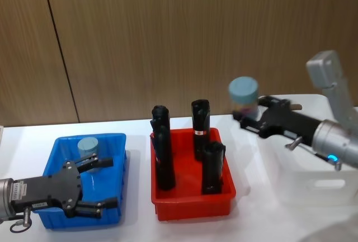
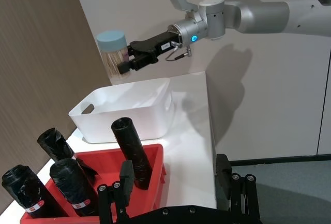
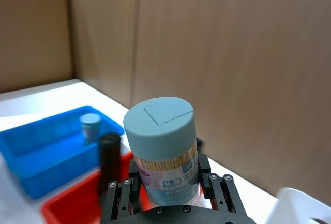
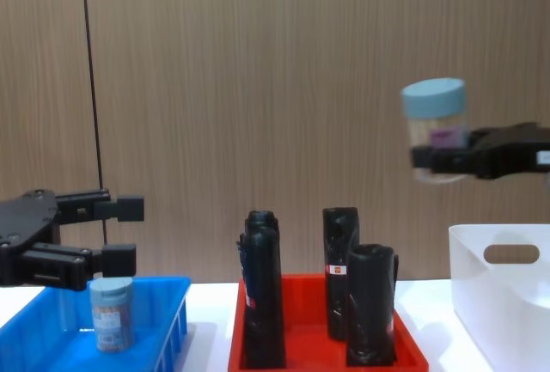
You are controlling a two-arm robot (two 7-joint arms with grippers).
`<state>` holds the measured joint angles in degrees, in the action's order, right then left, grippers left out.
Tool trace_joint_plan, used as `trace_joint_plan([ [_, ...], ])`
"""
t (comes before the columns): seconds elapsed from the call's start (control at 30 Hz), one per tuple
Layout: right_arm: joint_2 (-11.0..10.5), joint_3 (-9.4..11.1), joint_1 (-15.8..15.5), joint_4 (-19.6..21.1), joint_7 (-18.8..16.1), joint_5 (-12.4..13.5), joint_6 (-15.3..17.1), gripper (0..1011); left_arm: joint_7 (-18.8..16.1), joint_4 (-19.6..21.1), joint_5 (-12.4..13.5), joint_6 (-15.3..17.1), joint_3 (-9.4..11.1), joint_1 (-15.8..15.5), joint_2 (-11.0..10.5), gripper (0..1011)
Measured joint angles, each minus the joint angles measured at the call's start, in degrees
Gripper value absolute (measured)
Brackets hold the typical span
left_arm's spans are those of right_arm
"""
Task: Pick the cotton swabs from the blue box and place them into the white box.
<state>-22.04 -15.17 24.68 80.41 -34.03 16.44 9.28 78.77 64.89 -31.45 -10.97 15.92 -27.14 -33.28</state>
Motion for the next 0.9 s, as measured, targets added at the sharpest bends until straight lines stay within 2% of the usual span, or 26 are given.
trace_joint_plan([
  [0.3,-1.58,2.42,2.47,-5.47,2.51,-0.68,-1.12,653,0.0,0.0,0.0,0.0,0.0,0.0,0.0,1003],
  [0.9,-1.91,3.26,6.53,-16.82,4.55,-5.05,-2.97,653,0.0,0.0,0.0,0.0,0.0,0.0,0.0,1003],
])
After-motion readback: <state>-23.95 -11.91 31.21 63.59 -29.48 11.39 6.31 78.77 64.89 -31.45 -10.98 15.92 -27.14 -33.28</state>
